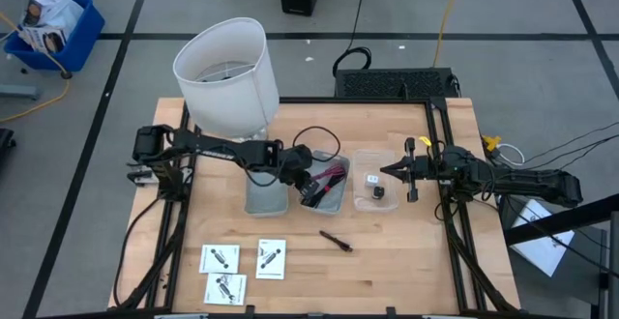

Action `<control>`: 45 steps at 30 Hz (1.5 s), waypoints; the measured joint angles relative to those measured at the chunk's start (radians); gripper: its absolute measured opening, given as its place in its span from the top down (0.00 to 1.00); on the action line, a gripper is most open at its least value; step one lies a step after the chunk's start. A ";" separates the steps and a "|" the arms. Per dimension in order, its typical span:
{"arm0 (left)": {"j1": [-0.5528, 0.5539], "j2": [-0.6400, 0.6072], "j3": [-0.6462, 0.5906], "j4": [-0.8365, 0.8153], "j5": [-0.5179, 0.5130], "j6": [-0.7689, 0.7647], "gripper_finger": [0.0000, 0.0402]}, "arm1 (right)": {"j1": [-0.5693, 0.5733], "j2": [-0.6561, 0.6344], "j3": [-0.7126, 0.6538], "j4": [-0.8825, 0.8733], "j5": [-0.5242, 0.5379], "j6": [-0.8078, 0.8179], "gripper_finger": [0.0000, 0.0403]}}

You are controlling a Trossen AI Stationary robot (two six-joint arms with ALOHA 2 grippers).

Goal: Pick and place items into bin
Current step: Put the pink charger cable into the right gray bin, then put the black charger cable into the right gray bin

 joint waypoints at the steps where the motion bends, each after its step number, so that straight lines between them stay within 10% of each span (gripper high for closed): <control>1: 0.000 0.002 0.000 -0.005 0.002 0.006 0.92 | 0.000 0.000 0.000 0.000 0.000 0.000 1.00; 8: -0.006 0.003 0.000 -0.010 0.015 0.042 0.90 | 0.000 0.009 0.000 0.008 -0.002 -0.004 1.00; 18: -0.021 0.003 0.000 0.015 0.029 0.061 0.53 | 0.000 0.010 0.000 0.007 -0.003 -0.001 1.00; 25: -0.040 -0.092 0.000 0.098 0.083 0.255 0.46 | 0.000 0.010 0.000 0.007 -0.003 0.000 1.00; 34: -0.322 -0.324 -0.008 0.020 -0.093 0.760 0.68 | 0.000 0.011 0.000 0.040 -0.005 0.042 1.00; 40: -0.493 -0.460 -0.111 0.089 -0.328 0.830 0.97 | 0.001 0.010 0.000 0.063 -0.008 0.068 1.00; 45: -0.521 -0.629 -0.364 0.340 -0.390 0.805 0.97 | 0.001 0.010 0.000 0.062 -0.008 0.079 1.00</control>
